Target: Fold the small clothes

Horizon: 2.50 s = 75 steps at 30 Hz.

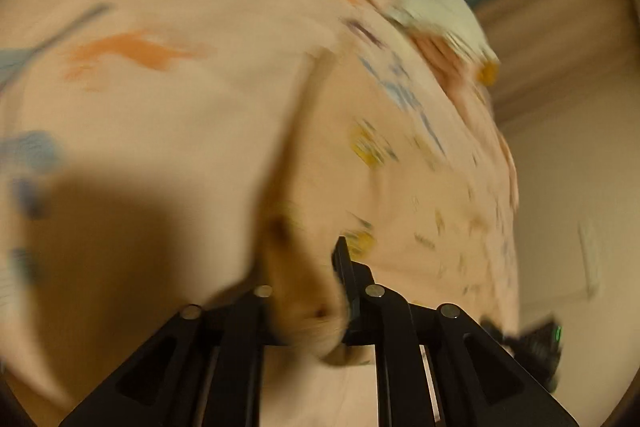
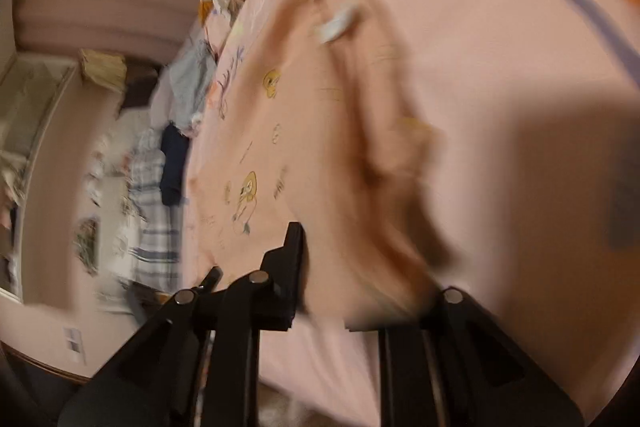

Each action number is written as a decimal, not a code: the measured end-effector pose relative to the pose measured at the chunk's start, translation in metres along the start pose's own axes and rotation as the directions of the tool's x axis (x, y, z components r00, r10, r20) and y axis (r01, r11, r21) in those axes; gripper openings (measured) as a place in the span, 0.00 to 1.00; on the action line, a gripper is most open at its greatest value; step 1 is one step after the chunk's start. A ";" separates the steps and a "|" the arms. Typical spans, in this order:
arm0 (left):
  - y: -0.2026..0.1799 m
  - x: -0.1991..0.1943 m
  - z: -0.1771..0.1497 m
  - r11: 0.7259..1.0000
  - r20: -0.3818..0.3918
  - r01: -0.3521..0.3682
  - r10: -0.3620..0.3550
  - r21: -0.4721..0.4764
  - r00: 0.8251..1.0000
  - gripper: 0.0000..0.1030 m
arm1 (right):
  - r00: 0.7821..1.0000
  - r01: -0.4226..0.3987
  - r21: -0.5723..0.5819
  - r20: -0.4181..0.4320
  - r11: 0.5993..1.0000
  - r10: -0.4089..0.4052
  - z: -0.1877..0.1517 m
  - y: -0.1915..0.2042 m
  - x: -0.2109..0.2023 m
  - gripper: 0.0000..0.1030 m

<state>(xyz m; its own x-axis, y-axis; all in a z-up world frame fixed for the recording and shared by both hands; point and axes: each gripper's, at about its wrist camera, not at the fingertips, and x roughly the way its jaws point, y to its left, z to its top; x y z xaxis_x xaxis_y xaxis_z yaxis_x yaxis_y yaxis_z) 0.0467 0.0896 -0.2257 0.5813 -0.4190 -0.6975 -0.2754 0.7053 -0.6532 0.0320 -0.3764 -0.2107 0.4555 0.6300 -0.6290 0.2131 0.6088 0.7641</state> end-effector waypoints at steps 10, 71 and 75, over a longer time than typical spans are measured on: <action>-0.071 -0.021 0.038 0.977 0.316 -0.097 0.033 0.188 0.948 0.64 | 0.982 0.036 -0.336 0.185 0.941 0.028 0.057 0.078 -0.028 0.63; -0.054 -0.005 0.005 0.923 0.280 -0.185 0.089 0.339 0.956 0.72 | 0.976 0.218 -0.369 0.092 0.903 -0.198 0.051 0.028 0.009 0.03; -0.052 -0.014 0.005 0.936 0.227 -0.124 0.049 0.330 0.973 0.72 | 0.960 0.278 -0.357 0.141 0.892 -0.243 0.051 0.037 0.009 0.06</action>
<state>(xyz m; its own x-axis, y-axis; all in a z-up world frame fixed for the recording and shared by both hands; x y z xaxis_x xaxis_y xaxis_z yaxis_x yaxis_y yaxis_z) 0.0563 0.0617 -0.1802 0.7254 -0.2433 -0.6439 -0.0771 0.9009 -0.4272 0.0880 -0.3733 -0.1806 0.5076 0.3884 -0.7691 0.0085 0.8903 0.4552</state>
